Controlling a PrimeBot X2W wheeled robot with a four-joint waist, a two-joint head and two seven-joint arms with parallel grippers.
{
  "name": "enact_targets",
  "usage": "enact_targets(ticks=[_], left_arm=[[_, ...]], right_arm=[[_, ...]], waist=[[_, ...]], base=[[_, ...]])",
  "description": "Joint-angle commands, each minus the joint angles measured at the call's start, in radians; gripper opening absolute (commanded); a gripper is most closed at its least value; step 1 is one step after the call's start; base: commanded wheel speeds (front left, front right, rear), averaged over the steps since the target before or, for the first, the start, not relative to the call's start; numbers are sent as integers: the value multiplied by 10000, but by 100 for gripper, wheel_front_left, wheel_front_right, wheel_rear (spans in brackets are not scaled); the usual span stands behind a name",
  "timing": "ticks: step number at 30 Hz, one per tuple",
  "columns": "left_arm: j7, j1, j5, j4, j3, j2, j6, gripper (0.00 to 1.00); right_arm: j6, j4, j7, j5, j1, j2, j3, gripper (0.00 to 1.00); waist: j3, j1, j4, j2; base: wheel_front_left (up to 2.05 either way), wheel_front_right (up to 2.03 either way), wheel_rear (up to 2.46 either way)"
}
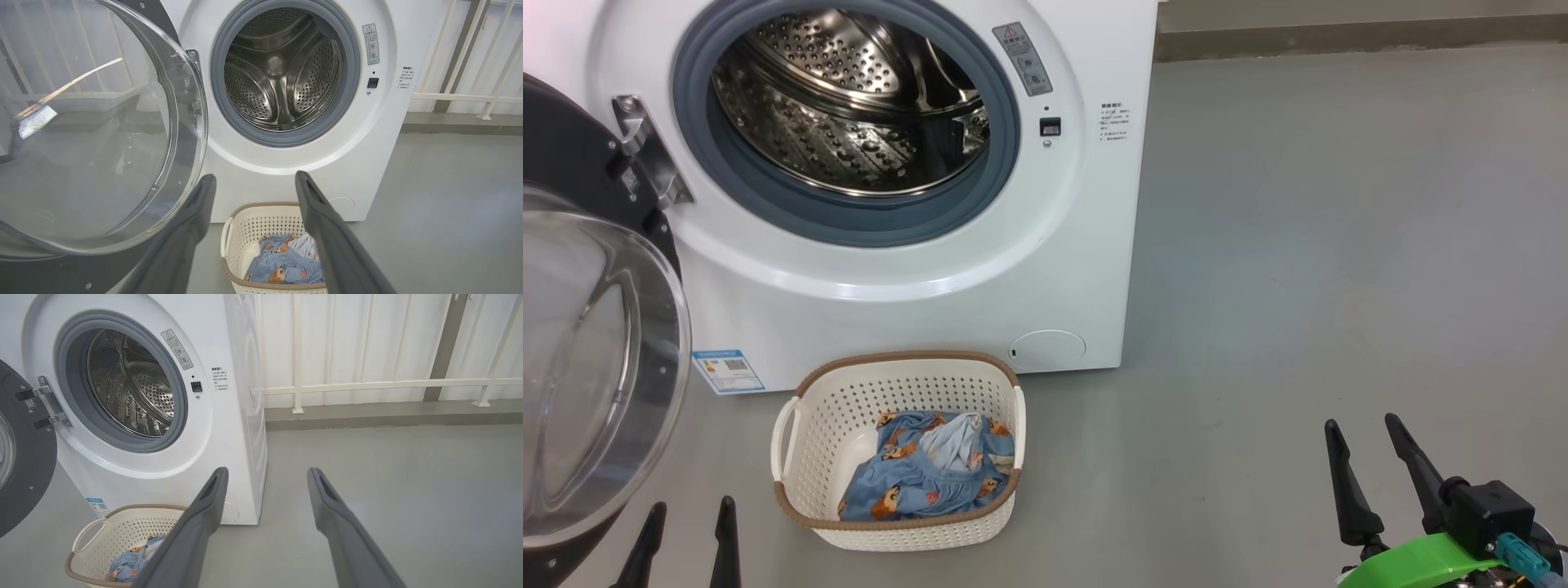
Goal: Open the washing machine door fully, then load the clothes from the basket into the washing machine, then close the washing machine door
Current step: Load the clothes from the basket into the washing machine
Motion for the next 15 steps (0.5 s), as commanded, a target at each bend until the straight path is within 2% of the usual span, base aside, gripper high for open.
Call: enact_targets(ticks=[1, 9, 15], left_arm=[[-57, -160, -66, -202, 331, 260, -31, 100], [-57, -212, -133, -175, 314, 302, -31, 100], [-57, -257, -164, -154, 346, 296, -31, 100]], right_arm=[[27, -240, -49, 94, -75, -62, 272, 100], [27, -253, -49, 143, -82, -62, 271, 100], [27, -279, -49, 91, -83, -62, 252, 100]], waist=[[5, 0, -1, 0], [44, 0, -1, 0], [82, 0, 12, 0]], base=[[0, 0, 0], [6, -6, 0], [92, -92, 0]])
